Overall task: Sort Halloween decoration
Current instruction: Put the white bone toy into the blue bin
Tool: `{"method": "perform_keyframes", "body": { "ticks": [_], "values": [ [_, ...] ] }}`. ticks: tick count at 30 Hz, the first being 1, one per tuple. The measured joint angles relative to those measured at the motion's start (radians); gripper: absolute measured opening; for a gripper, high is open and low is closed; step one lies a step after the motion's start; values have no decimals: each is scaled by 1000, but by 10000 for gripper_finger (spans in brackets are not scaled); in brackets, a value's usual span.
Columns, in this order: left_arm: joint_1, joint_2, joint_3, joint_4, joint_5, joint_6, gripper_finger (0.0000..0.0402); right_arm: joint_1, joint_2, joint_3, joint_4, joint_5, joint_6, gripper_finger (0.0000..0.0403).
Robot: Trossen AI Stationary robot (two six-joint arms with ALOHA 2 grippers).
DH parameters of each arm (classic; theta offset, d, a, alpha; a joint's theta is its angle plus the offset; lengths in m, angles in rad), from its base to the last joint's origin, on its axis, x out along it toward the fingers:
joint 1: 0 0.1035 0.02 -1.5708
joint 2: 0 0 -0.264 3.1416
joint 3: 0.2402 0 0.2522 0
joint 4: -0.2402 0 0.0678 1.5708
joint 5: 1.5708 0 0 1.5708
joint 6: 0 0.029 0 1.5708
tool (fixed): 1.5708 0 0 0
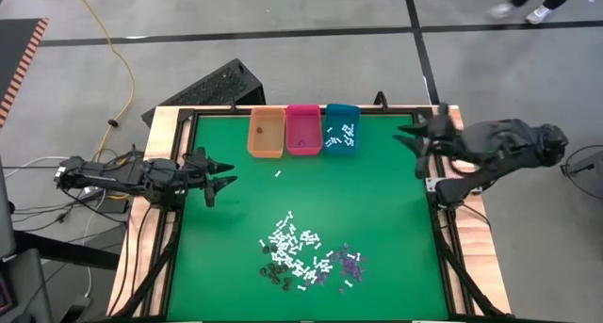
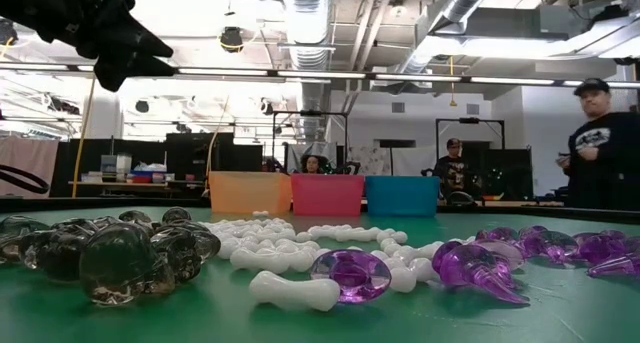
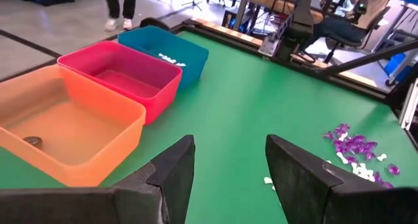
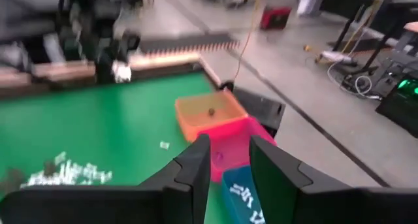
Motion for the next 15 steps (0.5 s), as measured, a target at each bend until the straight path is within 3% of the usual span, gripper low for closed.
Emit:
{"method": "perform_keyframes", "body": {
  "ticks": [9,12,15],
  "values": [
    [0,0,0,6,1,2,179,-1,-401,-384,295,7,-58,119],
    [0,0,0,21,69,23,179,-1,-510,-481,375,-29,-61,119],
    [0,0,0,80,186,64,179,-1,-605,-555,430,-149,-66,118]
  ]
}}
